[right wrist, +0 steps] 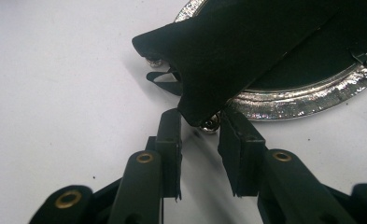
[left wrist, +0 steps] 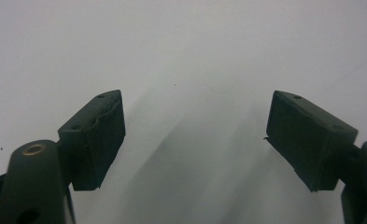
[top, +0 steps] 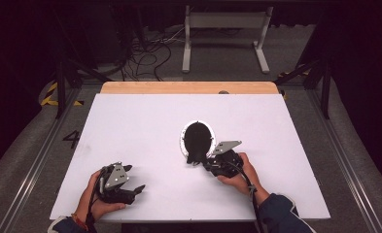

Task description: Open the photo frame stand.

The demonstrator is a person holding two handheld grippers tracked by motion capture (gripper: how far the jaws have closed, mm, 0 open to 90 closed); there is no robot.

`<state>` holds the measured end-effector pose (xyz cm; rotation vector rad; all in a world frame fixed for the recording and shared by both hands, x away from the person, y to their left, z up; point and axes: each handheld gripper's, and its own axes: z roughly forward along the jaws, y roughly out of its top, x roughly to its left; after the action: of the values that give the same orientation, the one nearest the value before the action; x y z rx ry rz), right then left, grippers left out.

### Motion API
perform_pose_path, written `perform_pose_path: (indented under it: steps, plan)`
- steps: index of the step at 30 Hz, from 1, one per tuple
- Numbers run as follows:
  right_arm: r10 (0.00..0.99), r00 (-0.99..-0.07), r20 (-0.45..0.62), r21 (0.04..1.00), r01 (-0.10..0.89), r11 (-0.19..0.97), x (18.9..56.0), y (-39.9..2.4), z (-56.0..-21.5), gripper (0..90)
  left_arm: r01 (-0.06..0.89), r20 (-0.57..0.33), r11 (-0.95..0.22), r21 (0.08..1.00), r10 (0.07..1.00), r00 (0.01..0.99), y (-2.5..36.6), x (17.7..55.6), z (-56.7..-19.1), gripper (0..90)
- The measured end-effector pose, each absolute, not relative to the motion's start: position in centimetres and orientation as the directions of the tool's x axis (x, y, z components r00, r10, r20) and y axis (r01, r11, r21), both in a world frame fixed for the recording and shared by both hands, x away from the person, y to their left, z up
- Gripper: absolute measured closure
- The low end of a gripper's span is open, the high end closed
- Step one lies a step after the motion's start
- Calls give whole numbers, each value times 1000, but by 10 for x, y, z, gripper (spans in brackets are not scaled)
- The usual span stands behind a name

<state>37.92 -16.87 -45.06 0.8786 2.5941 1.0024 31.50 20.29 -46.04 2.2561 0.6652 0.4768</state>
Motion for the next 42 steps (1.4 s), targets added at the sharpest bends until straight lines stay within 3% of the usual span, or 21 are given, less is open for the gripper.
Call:
perform_pose_path:
  steps: [7,22,30,36,42]
  plan:
    - [601,-799,34,699,448,557,379,-172,-450,727,318,137,-606,729,585,800,202,315,-461,201]
    - [559,-754,346,721,595,355,400,-182,-451,447,327,133,-609,722,586,799,198,317,-463,190]
    - [543,-663,515,670,707,228,417,-191,-457,472,327,146,-616,716,591,794,194,317,-464,190]
    - [526,-597,606,624,766,152,427,-194,-460,493,324,148,-624,711,583,799,191,319,-466,190]
    - [522,-543,658,591,802,88,435,-189,-462,460,326,144,-625,709,581,801,189,319,-466,189]
